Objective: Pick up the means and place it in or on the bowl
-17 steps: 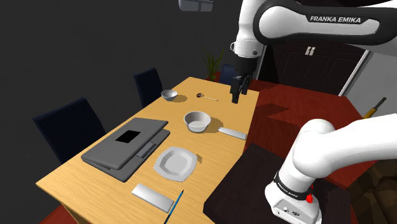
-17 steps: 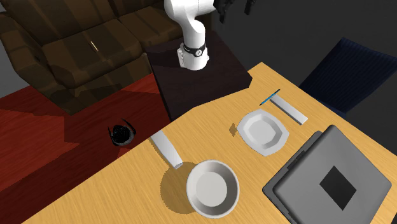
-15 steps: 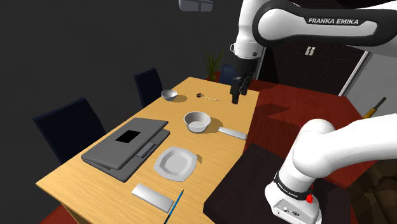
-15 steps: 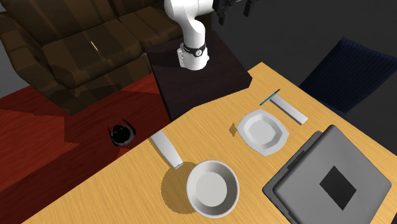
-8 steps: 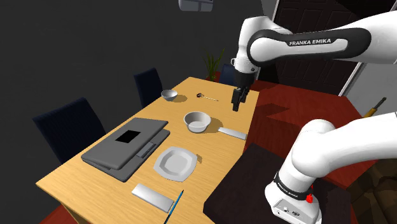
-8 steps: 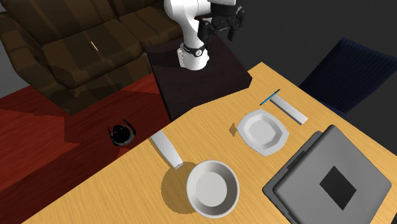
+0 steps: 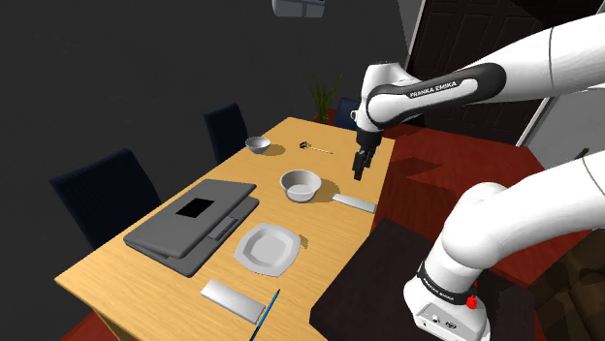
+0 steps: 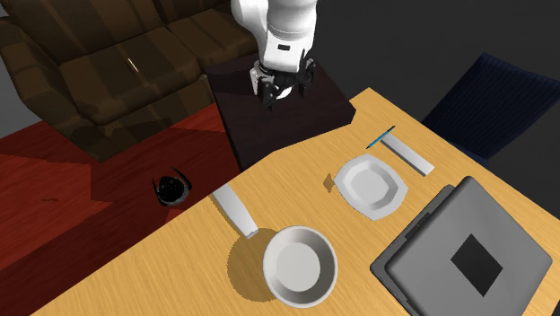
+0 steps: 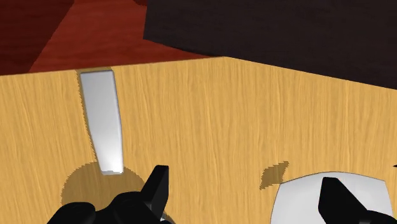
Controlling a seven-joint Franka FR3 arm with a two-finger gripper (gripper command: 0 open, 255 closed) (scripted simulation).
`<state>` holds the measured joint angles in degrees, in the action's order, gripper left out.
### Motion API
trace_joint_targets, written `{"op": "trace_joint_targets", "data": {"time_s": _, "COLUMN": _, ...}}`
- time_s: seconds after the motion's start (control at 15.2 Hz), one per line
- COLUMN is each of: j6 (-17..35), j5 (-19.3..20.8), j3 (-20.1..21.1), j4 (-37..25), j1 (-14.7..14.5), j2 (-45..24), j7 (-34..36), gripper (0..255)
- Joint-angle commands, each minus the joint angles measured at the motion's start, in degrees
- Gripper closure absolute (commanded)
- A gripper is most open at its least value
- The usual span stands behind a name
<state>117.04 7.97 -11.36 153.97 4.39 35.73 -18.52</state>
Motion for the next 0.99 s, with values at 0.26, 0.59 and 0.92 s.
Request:
{"op": "trace_joint_targets", "data": {"time_s": 0.26, "j6": 12.77, "j5": 2.14, "j3": -5.86, "j4": 0.83, "j1": 1.31, "j2": -11.26, "j7": -6.49, "gripper": 0}}
{"op": "trace_joint_targets", "data": {"time_s": 0.59, "j6": 22.87, "j5": 0.53, "j3": -10.77, "j4": -1.34, "j1": 1.03, "j2": -23.19, "j7": -13.36, "gripper": 0}}
{"op": "trace_joint_targets", "data": {"time_s": 0.92, "j6": 31.37, "j5": -7.13, "j3": -14.15, "j4": -5.74, "j1": 0.37, "j2": -36.49, "j7": -23.63, "gripper": 0}}
